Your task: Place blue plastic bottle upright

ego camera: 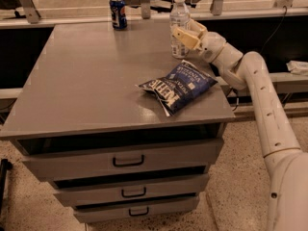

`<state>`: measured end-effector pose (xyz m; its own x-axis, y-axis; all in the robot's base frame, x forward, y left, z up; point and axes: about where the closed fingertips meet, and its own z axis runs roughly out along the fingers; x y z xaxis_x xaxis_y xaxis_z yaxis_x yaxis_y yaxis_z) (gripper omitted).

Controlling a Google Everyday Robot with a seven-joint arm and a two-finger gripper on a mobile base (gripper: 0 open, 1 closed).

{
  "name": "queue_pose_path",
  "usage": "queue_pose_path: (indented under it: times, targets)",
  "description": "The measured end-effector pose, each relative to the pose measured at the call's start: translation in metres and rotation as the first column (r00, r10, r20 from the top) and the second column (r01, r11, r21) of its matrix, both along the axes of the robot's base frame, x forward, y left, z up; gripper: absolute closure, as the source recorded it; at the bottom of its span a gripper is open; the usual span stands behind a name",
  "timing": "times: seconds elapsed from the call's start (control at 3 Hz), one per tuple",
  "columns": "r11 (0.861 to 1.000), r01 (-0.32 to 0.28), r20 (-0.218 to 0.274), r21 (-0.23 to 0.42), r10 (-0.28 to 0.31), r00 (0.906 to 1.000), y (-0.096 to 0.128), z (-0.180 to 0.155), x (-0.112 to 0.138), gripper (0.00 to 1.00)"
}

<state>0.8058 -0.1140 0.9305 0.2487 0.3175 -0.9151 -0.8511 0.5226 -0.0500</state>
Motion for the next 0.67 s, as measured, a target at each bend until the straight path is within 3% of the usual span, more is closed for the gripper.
queue_pose_path:
  times: [0.33, 0.67]
  targets:
    - [1.0, 0.019, -0.021, 0.007, -0.019, 0.9996, -0.003, -0.0087, -0.0011, 0.04]
    - [0.999, 0.045, -0.032, 0.006, -0.045, 0.9985, -0.0103, -0.0124, -0.005, 0.0]
